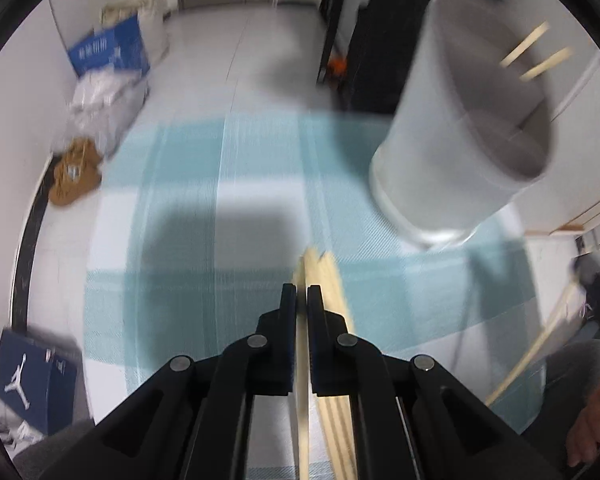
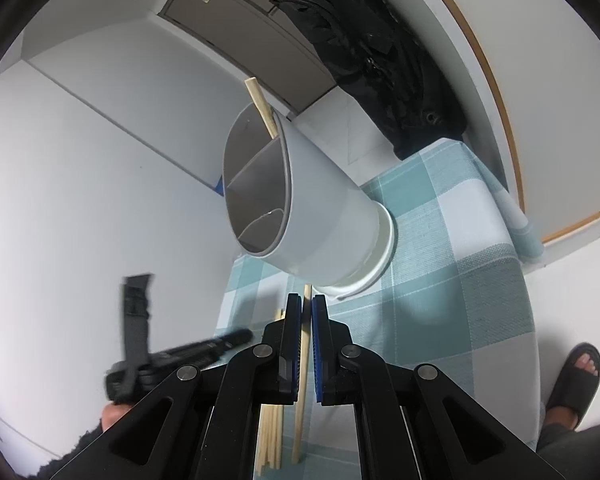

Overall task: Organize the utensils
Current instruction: 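Lift both held chopsticks and carry them over the utensil holder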

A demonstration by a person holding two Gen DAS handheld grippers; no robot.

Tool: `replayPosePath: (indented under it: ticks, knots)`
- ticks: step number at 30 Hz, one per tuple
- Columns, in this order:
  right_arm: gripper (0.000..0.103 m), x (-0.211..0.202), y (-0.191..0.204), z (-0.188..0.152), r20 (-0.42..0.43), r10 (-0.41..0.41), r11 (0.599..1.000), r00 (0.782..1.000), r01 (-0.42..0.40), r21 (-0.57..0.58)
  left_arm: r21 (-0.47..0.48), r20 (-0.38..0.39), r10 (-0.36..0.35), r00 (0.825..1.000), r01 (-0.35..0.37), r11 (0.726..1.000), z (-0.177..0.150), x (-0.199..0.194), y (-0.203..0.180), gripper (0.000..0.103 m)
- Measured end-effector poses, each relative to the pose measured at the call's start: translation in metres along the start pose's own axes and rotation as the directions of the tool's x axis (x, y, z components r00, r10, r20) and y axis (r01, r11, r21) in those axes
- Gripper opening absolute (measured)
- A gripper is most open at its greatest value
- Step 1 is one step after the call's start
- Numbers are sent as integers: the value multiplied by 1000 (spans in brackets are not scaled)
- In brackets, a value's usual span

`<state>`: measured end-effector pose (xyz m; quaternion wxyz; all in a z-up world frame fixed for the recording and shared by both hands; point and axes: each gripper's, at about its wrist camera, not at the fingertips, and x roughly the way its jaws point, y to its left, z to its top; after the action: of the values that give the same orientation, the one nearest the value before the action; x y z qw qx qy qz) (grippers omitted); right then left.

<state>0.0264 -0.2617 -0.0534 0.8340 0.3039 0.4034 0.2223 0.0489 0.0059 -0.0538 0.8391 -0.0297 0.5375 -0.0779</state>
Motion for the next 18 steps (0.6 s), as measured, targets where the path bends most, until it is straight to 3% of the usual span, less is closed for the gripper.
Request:
replayPosePath:
  ticks: [3, 7, 11, 18]
  knots:
    - [4, -3, 8, -3, 19, 3, 999, 1000, -2, -39, 42, 159, -23, 987, 16, 999, -6, -35, -9, 1]
    - [4, -8, 29, -10, 54, 22, 991, 998, -14, -131, 72, 273, -57, 960, 39, 997, -12, -57, -17, 1]
    - [4, -10, 54, -20, 80, 16, 975, 997, 2, -221, 95, 333, -98, 938, 70, 993, -15, -70, -14, 1]
    - [4, -17, 88, -32, 169, -11, 936, 986, 69, -345, 141, 359, -150, 921, 106, 984, -14, -75, -5, 1]
